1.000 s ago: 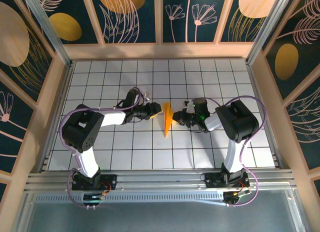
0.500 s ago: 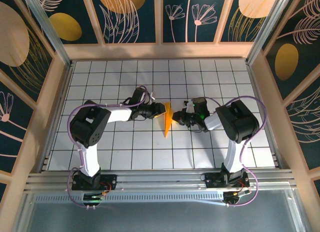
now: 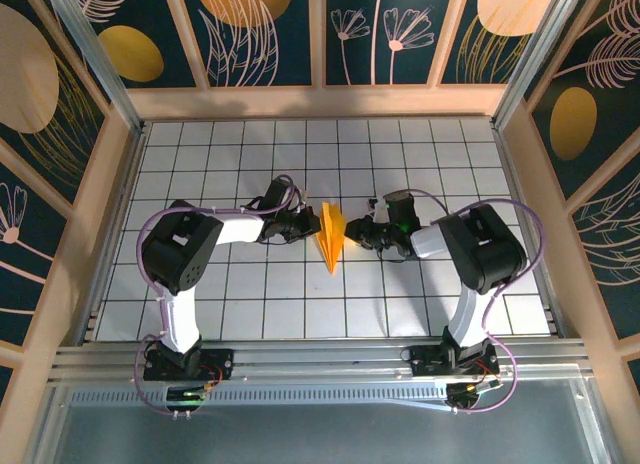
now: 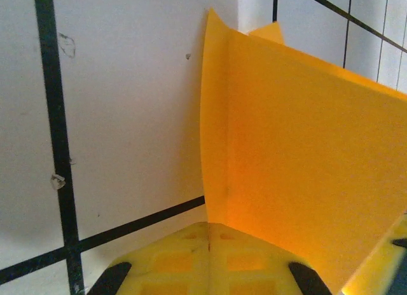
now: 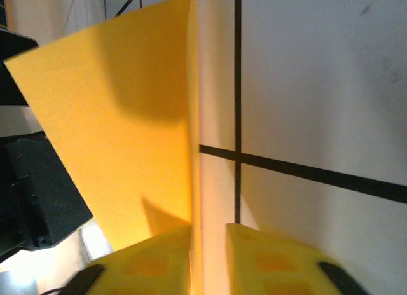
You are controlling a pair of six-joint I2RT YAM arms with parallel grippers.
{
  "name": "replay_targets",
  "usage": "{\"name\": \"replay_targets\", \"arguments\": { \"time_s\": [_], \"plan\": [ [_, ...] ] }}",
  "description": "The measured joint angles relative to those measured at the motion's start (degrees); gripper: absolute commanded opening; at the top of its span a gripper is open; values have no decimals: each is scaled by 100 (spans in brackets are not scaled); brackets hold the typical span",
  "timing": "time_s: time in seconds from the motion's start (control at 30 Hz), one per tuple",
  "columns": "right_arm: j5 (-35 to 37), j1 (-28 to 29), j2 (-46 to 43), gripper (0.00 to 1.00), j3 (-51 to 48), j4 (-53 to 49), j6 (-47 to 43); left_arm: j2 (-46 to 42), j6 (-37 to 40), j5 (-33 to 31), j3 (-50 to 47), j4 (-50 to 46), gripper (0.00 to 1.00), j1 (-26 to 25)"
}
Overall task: Fold a paper plane with a square sheet of paper (fold left side to right side)
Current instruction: Hold the paper plane at the center of the table, then pick up the paper plane at the center of the table.
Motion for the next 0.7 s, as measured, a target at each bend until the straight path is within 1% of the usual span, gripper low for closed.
{"name": "replay_targets", "arguments": {
  "time_s": [0.1, 0.2, 0.3, 0.4, 0.5, 0.57, 0.7],
  "plan": [
    [243, -4, -334, 42, 31, -470, -197, -33, -157, 24, -33, 98, 1, 0],
    [520, 4, -765, 47, 114, -1121, -455, -109, -350, 55, -101, 201, 1, 0],
    [857, 107, -1235, 48, 334, -1882, -715, -188, -542, 94, -136, 332, 1, 0],
    [1086, 450, -1550, 48, 629, -2428, -872, -260, -688, 136, -138, 448, 1, 0],
    [1198, 844, -1626, 52, 785, -2682, -903, -297, -754, 190, -138, 542, 1, 0],
    [1215, 997, -1620, 54, 780, -2774, -874, -297, -793, 195, -140, 560, 1, 0],
    [1303, 1040, -1495, 56, 778, -2839, -807, -297, -846, 208, -221, 678, 1, 0]
  ]
}}
